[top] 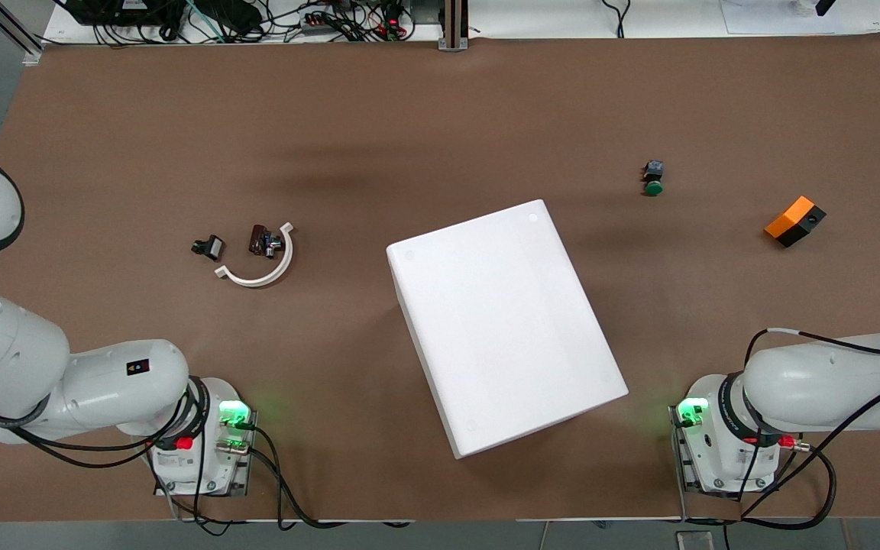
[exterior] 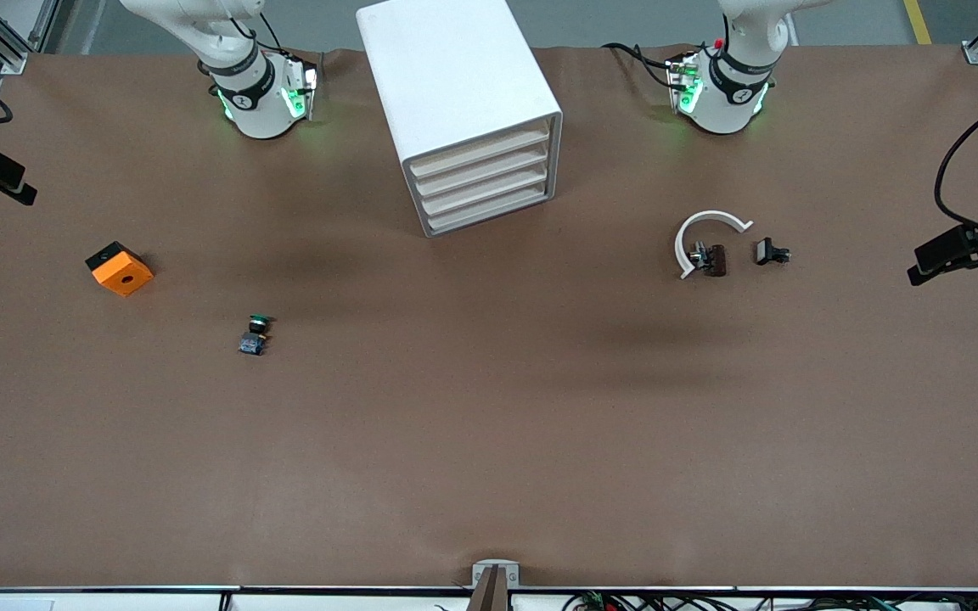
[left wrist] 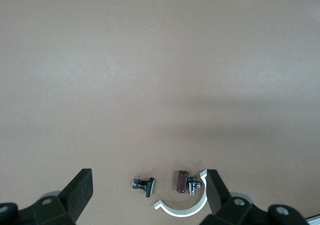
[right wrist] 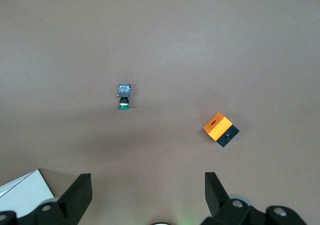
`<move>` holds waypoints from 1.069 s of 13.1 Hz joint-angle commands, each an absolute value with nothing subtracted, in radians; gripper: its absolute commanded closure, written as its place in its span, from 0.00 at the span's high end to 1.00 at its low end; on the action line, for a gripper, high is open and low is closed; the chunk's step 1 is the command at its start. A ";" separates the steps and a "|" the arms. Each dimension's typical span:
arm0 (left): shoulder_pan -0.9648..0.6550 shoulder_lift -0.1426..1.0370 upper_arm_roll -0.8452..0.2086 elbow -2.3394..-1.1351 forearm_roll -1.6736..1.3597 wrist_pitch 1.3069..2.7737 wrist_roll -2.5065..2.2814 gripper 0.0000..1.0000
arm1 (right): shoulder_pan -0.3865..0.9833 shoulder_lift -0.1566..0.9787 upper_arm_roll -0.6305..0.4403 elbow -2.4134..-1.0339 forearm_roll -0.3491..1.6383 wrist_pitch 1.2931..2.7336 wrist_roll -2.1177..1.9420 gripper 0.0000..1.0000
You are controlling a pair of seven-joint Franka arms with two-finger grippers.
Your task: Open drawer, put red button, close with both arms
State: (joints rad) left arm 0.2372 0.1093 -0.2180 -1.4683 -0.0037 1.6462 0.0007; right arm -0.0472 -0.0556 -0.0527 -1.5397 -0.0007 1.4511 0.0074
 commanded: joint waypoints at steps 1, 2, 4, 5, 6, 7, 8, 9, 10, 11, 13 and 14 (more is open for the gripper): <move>0.130 0.051 -0.122 -1.514 0.009 1.651 0.014 1.00 | -0.069 -0.077 -0.041 -1.560 0.017 1.462 0.005 1.00; 0.070 0.040 -0.063 -1.525 0.009 1.651 0.014 1.00 | -0.069 -0.077 -0.041 -1.560 0.018 1.462 0.003 1.00; -0.013 0.028 0.010 -1.534 0.009 1.651 0.014 1.00 | -0.069 -0.077 -0.040 -1.560 0.018 1.462 0.003 1.00; -0.027 0.020 0.015 -1.545 0.008 1.651 0.012 1.00 | -0.069 -0.077 -0.040 -1.560 0.018 1.462 0.003 1.00; -0.034 0.005 0.015 -1.551 0.009 1.649 0.012 1.00 | -0.069 -0.077 -0.040 -1.560 0.018 1.462 0.005 1.00; -0.037 -0.012 0.015 -1.571 0.009 1.649 0.012 1.00 | -0.069 -0.077 -0.040 -1.560 0.018 1.462 0.005 1.00; -0.029 -0.035 0.011 -1.591 0.009 1.651 0.014 1.00 | -0.069 -0.077 -0.040 -1.560 0.018 1.462 0.005 1.00; -0.028 -0.049 0.008 -1.603 0.009 1.651 0.014 1.00 | -0.068 -0.077 -0.040 -1.560 0.018 1.462 0.003 1.00; -0.028 -0.069 0.005 -1.614 0.008 1.651 0.012 1.00 | -0.067 -0.077 -0.040 -1.559 0.018 1.462 0.005 1.00; -0.028 -0.089 0.005 -1.623 0.008 1.644 0.014 1.00 | -0.069 -0.077 -0.040 -1.560 0.018 1.462 0.003 1.00; -0.032 -0.092 0.003 -1.614 0.005 1.594 0.009 1.00 | -0.068 -0.077 -0.040 -1.560 0.018 1.460 0.003 1.00; -0.034 -0.092 0.003 -1.612 -0.001 1.588 -0.003 1.00 | -0.067 -0.077 -0.040 -1.560 0.018 1.460 0.003 1.00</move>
State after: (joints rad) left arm -0.0217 -0.0677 -0.0024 -1.5900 -0.0037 1.6056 0.0005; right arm -0.0473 -0.0556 -0.0524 -1.5398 0.0022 1.4527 0.0073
